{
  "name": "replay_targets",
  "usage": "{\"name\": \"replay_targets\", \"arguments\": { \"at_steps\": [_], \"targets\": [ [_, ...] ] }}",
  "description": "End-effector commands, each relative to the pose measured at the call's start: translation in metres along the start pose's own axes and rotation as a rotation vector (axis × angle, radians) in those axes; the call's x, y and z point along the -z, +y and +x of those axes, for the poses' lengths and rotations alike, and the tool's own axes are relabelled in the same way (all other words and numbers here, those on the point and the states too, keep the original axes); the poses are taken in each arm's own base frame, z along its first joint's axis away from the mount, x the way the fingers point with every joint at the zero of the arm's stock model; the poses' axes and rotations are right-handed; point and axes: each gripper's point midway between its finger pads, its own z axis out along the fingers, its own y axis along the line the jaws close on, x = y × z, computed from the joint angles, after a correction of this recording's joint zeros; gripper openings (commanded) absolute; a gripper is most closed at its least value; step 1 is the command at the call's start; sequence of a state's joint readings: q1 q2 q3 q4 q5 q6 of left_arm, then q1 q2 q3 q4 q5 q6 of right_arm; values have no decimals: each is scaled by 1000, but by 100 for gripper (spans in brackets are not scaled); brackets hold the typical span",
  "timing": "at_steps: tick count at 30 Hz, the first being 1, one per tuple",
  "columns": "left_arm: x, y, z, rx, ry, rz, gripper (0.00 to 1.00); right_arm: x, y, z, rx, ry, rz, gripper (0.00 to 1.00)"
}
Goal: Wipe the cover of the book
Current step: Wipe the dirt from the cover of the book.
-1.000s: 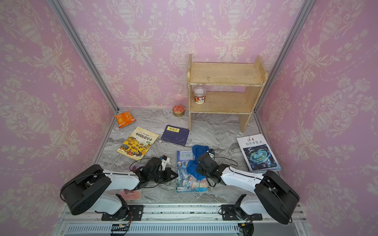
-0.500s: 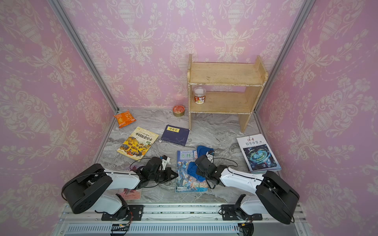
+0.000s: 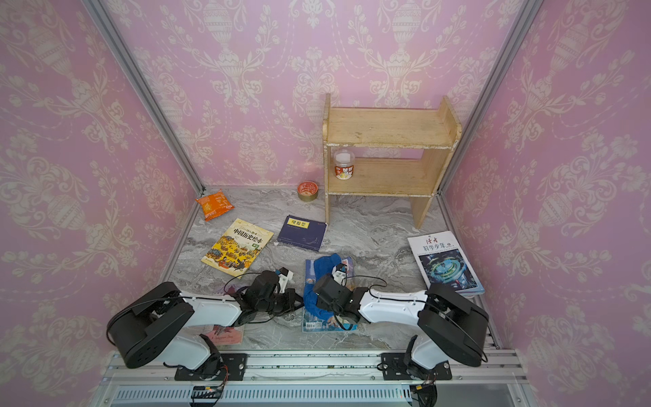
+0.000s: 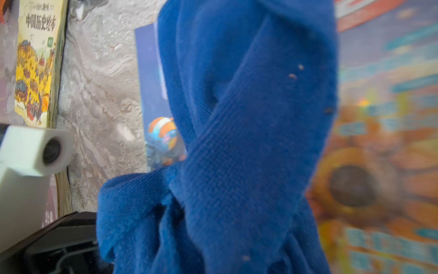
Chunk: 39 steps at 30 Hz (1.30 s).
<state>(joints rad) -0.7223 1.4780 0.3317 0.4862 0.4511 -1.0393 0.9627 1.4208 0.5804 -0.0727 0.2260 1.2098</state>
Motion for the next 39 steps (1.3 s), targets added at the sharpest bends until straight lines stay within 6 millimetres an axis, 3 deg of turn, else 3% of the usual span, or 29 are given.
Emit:
{"name": "replay_targets", "arguments": {
  "at_steps": [1, 2, 3, 5, 6, 12, 15, 17, 21, 26, 28, 31, 33, 36, 39],
  "targets": [
    [1, 7, -17, -30, -71, -65, 0, 32, -169, 42, -16, 137, 553, 0],
    [1, 6, -20, -34, -76, -67, 5, 34, -170, 39, -28, 122, 548, 0],
    [0, 5, -25, -34, -84, -62, 19, 36, -171, 37, -34, 115, 549, 0],
    [-1, 2, -36, -32, -107, -51, 38, 38, -173, 34, -38, 112, 555, 0],
    [-2, 0, -44, -31, -124, -45, 43, 37, -173, 34, -40, 113, 549, 0],
    [-14, -13, -95, -31, -177, 10, 49, 32, -167, 34, -18, 142, 497, 0],
    [-27, -17, -109, -33, -162, 33, 51, 34, -169, 33, -8, 153, 496, 0],
    [-35, -18, -114, -34, -142, 42, 47, 35, -172, 30, -10, 152, 491, 0],
    [-48, -22, -115, -25, -106, 84, 17, 31, -166, 16, -1, 140, 450, 0],
    [-48, -15, -106, -14, -94, 68, 1, 14, -113, -16, 120, 104, 395, 0],
    [-45, -12, -103, -15, -92, 53, 0, 1, -84, -18, 189, 103, 366, 0],
    [-41, -10, -101, -12, -96, 46, 0, -20, -30, 4, 325, 149, 290, 0],
    [-38, -7, -100, -9, -105, 35, 0, -29, -6, 39, 423, 182, 255, 0],
    [-35, -4, -102, -14, -115, 23, 0, -29, -12, 84, 455, 224, 252, 0],
    [-31, 1, -106, -10, -124, 12, 0, -12, -33, 105, 426, 284, 241, 0]
  ]
}}
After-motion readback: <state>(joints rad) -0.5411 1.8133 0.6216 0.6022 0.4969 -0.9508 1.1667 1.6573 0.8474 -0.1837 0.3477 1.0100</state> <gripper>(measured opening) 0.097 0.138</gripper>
